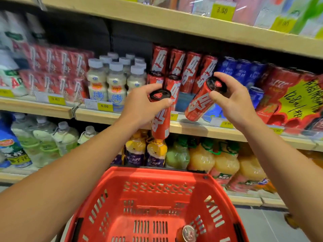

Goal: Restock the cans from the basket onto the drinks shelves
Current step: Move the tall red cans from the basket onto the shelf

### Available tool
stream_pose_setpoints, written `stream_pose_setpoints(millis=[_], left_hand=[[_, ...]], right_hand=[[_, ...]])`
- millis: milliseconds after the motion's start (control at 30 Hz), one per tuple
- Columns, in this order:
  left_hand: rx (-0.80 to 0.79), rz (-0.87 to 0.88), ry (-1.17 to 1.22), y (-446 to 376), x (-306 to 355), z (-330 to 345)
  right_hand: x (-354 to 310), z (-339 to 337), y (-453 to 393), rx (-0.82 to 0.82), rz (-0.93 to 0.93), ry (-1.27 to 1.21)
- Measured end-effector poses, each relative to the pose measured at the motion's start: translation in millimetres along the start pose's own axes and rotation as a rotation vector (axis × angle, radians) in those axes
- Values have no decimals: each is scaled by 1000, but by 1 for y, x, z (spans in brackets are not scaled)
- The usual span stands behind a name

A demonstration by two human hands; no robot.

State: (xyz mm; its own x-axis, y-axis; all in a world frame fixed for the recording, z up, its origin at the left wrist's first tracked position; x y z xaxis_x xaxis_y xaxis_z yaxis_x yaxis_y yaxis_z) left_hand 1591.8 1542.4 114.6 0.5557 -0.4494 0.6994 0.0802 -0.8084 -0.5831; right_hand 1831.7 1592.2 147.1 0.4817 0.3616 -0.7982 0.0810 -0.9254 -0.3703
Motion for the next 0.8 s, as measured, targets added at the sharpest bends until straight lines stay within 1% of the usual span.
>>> stream_pose_setpoints(millis=[133,233,400,467,600,700,800], left_hand=[[-25,14,1,-4,-3,1],[-33,11,5,-8,-7,1],[-16,-10,37,-16,-12,2],[-14,-16,47,-20,-14,2],[-15,-33,65,-26,-19,4],[-9,-37,82,-28,-20,4],[-5,-46,92,-30,-20,5]], right_hand=[[-2,4,-12,38,-58,-11],[1,8,-24,55,-62,17],[9,23,-44,9,-37,55],[11,29,-52,-20,-7,71],[19,38,-71,-114,68,9],[31,46,-85,-210,145,-24],[43,56,-91,-244,263,-200]])
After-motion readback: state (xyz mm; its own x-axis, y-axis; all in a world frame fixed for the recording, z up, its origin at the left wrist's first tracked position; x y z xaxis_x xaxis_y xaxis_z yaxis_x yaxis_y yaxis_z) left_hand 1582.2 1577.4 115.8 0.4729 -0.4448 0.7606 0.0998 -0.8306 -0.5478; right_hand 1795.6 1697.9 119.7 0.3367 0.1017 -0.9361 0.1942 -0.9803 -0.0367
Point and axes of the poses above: each hand's wrist, its own y-axis away from the middle knuckle, its own z-axis out of the palm, x = y × z, the point moved 5 cm from there along -y, towards the middle knuckle, and after that the axes turned 12 degrees about z, right-handed, at the moved point
